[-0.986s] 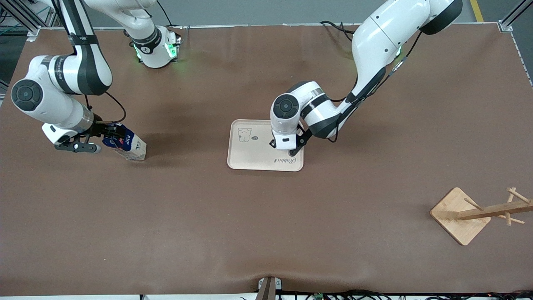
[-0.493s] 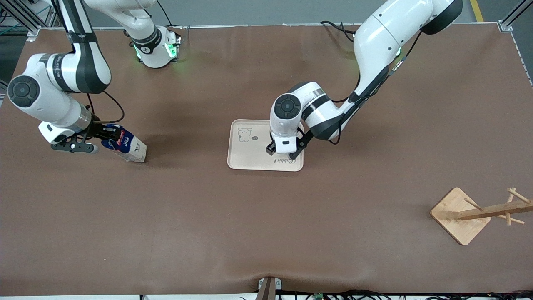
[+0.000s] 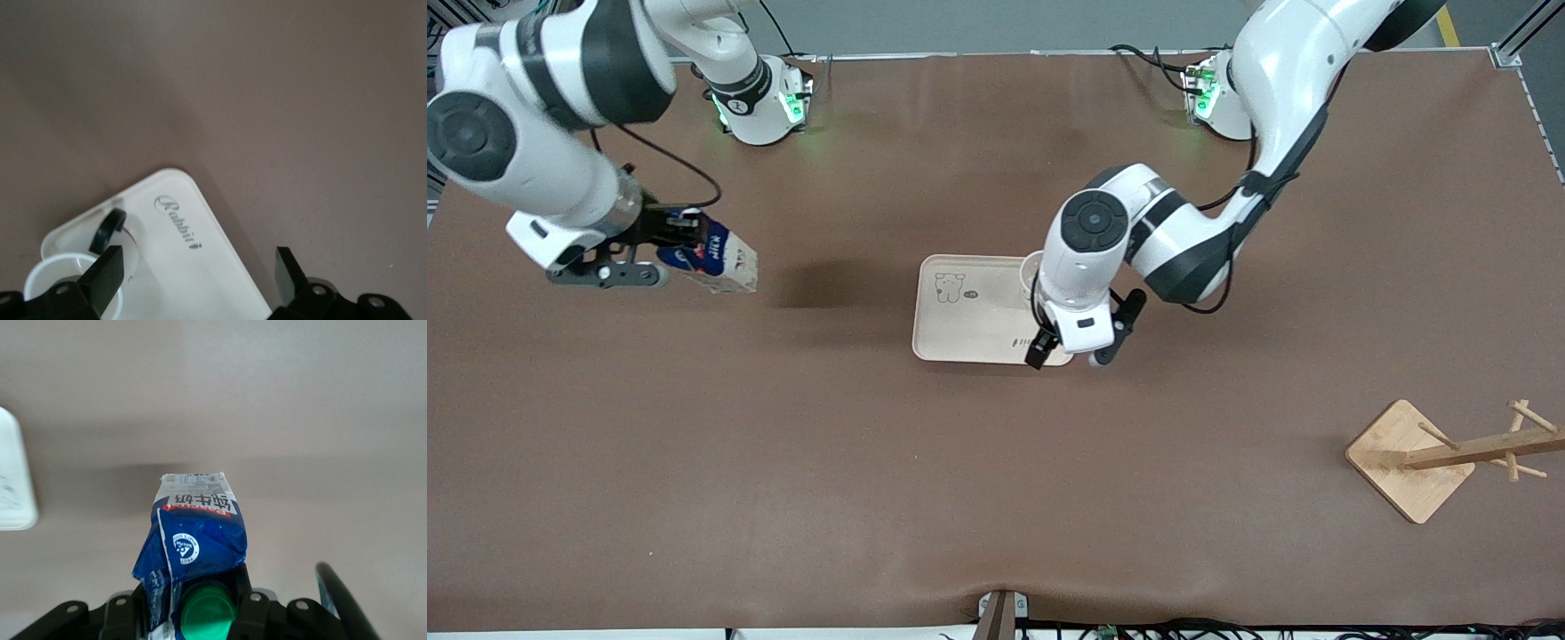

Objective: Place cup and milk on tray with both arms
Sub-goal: 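Open the left gripper and withdraw it from the mug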

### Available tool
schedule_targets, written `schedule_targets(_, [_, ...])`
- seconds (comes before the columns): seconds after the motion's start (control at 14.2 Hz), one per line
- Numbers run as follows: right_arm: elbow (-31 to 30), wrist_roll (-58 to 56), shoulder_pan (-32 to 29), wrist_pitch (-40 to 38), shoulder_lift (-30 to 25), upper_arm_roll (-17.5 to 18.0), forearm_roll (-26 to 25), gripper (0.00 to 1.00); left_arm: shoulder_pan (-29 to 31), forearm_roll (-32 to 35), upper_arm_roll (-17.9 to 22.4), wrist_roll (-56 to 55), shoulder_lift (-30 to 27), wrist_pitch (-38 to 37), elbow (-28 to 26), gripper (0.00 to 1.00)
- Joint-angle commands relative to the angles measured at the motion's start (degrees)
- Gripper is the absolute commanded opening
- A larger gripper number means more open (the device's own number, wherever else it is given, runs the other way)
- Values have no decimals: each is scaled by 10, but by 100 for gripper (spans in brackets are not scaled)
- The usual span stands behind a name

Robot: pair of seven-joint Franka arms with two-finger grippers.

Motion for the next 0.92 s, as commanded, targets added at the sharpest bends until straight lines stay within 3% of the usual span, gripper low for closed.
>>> schedule_targets(0.0, [83, 94, 75, -17, 64, -4, 1, 0, 35, 3, -4, 47, -48, -42, -7, 100])
schedule_targets(0.14, [122, 104, 121, -16, 102, -4, 24, 0, 62, -6, -5, 97, -78, -72, -7, 100])
schedule_targets(0.42, [200, 115, 153, -7, 203, -4, 139, 0, 134, -37, -6, 225, -130, -119, -6, 100])
schedule_targets(0.56, [232, 116, 173, -3, 242, -4, 137, 0, 178, -52, -5, 313, -154, -147, -6, 100])
schedule_targets(0.85, [227, 183, 224, 108, 297, -4, 114, 0, 255, -57, -5, 475, -186, -188, -5, 100])
